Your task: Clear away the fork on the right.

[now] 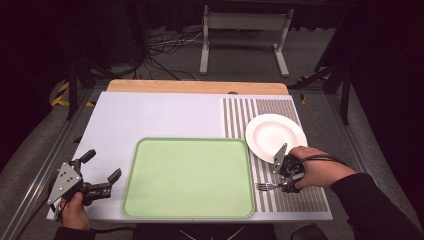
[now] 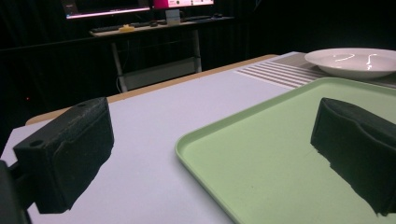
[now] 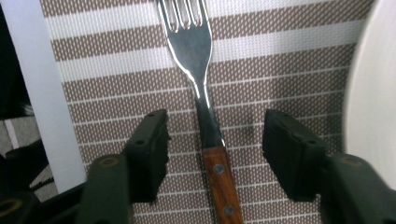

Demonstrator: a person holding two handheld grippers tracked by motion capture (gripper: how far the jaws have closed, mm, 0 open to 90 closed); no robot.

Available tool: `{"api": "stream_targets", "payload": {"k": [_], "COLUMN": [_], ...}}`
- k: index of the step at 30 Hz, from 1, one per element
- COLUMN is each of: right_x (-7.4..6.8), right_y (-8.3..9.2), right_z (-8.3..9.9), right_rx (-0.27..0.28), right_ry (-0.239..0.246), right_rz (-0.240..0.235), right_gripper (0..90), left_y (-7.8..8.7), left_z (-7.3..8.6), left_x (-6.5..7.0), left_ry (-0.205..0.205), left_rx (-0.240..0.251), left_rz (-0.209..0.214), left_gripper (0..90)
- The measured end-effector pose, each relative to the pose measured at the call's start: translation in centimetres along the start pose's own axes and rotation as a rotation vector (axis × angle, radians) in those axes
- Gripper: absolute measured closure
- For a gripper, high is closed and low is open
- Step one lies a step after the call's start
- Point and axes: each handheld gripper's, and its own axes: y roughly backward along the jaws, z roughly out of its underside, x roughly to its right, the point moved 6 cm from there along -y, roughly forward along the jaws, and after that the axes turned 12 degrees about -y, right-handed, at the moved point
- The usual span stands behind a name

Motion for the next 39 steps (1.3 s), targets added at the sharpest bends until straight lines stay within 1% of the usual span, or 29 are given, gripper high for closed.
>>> {"api": "stream_targets", "payload": {"k": [1, 2, 4, 6, 10, 12, 14, 20, 24, 25, 27, 35, 38, 39], "right_x": [0.0, 0.0, 0.1, 0.1, 0.2, 0.3, 0.3, 0.2, 0.1, 0.1, 0.1, -0.1, -0.1, -0.2], "right_y": [-0.1, -0.1, -0.1, -0.2, -0.3, -0.3, -0.4, -0.6, -0.6, -0.6, -0.6, -0.4, -0.1, 0.6], "right_z": [0.0, 0.0, 0.1, 0.2, 0.4, 0.5, 0.5, 0.4, 0.4, 0.4, 0.4, 0.5, 0.4, 0.4], "right_rx": [-0.007, -0.007, -0.039, -0.063, -0.084, -0.103, -0.117, -0.126, -0.127, -0.129, -0.134, -0.127, -0.114, -0.106], "right_ry": [0.01, 0.01, 0.037, 0.054, 0.076, 0.086, 0.099, 0.126, 0.135, 0.135, 0.148, 0.139, 0.134, 0.133], "right_rz": [-0.003, -0.003, 0.003, 0.008, 0.014, 0.021, 0.017, 0.016, 0.02, 0.016, 0.023, 0.011, 0.015, 0.019], "right_gripper": [46.1, 46.1, 51.8, 57.8, 67.2, 71.6, 75.9, 77.1, 77.6, 77.6, 77.8, 78.3, 78.3, 78.3], "left_y": [0.0, 0.0, 0.0, 0.0, 0.0, 0.0, 0.0, 0.0, 0.0, 0.0, 0.0, 0.0, 0.0, 0.0], "left_z": [0.0, 0.0, 0.0, 0.0, 0.0, 0.0, 0.0, 0.0, 0.0, 0.0, 0.0, 0.0, 0.0, 0.0], "left_x": [0.0, 0.0, 0.0, 0.0, 0.0, 0.0, 0.0, 0.0, 0.0, 0.0, 0.0, 0.0, 0.0, 0.0], "left_ry": [-0.001, -0.001, 0.0, 0.0, -0.002, 0.0, 0.0, 0.002, 0.0, 0.0, 0.0, 0.002, 0.001, 0.0], "left_rx": [0.0, 0.0, 0.0, 0.002, 0.001, 0.001, 0.001, 0.003, 0.0, 0.0, 0.0, 0.0, -0.001, -0.001], "left_rz": [0.0, 0.0, 0.0, -0.001, -0.001, 0.0, 0.0, 0.0, -0.001, -0.001, -0.001, -0.002, -0.001, -0.001], "left_gripper": [0.1, 0.1, 0.1, 0.1, 0.1, 0.1, 0.1, 0.1, 0.1, 0.1, 0.1, 0.1, 0.1, 0.1]}}
